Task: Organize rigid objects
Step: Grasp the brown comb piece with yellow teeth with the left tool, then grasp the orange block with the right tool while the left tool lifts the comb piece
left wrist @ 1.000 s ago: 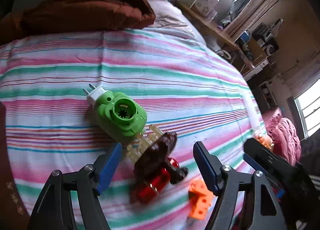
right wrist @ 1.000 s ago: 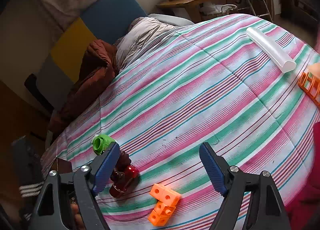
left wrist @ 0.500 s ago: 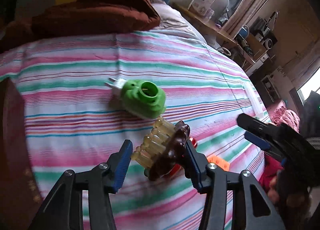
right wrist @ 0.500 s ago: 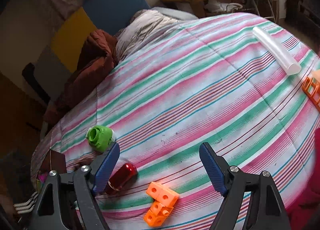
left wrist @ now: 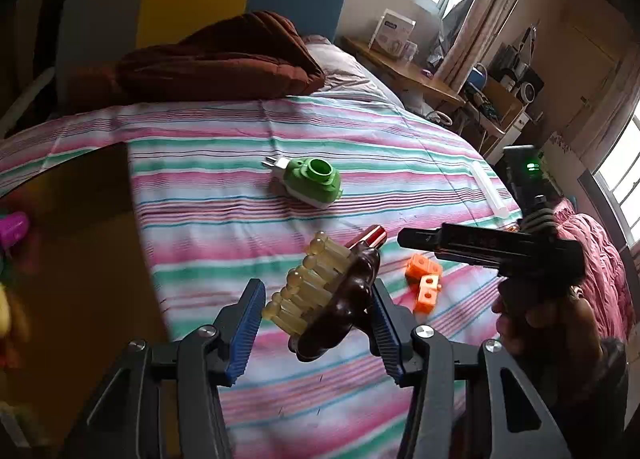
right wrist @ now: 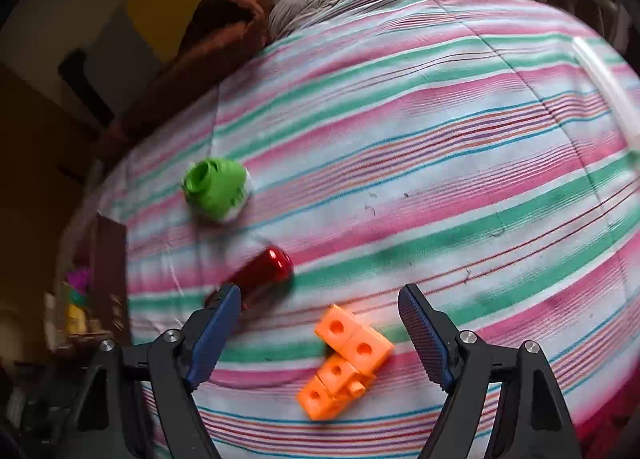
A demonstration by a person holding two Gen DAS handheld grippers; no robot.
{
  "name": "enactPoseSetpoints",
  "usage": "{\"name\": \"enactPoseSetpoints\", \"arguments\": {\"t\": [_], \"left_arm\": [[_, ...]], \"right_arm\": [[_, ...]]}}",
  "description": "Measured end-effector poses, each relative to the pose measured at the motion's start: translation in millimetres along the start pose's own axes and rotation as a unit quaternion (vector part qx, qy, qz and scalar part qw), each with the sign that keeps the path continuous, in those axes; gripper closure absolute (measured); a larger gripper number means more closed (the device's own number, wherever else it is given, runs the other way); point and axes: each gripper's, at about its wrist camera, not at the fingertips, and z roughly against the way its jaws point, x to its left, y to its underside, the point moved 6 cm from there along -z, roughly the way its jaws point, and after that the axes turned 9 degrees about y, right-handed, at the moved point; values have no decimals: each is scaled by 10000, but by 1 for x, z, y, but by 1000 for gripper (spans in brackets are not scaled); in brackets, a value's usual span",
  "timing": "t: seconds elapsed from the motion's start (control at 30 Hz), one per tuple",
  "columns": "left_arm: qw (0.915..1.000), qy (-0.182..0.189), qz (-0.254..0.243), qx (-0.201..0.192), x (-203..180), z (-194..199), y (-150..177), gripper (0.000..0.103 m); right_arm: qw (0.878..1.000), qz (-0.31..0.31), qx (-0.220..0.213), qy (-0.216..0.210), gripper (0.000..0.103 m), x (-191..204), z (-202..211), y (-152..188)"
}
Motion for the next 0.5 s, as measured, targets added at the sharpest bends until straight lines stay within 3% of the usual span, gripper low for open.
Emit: {"name": "enactPoseSetpoints", "arguments": {"t": [0.33, 0.4, 0.43, 0.5], "left_arm": [[9989, -222, 211, -350, 26, 55, 19, 50], [9982, -282, 300, -438, 35, 66, 21, 50], [9979, -313, 333, -469, 37, 70, 22, 50], [9966, -386, 434, -582, 49, 85, 25, 50]], "right_arm": [[9987, 181, 174, 444, 21, -6, -4, 12], [9970, 408, 255, 601, 44, -3, -7, 16], [9948, 542, 279, 810, 63, -3, -10, 18], [9906, 837, 209, 1059, 64, 1, -10, 21]]}}
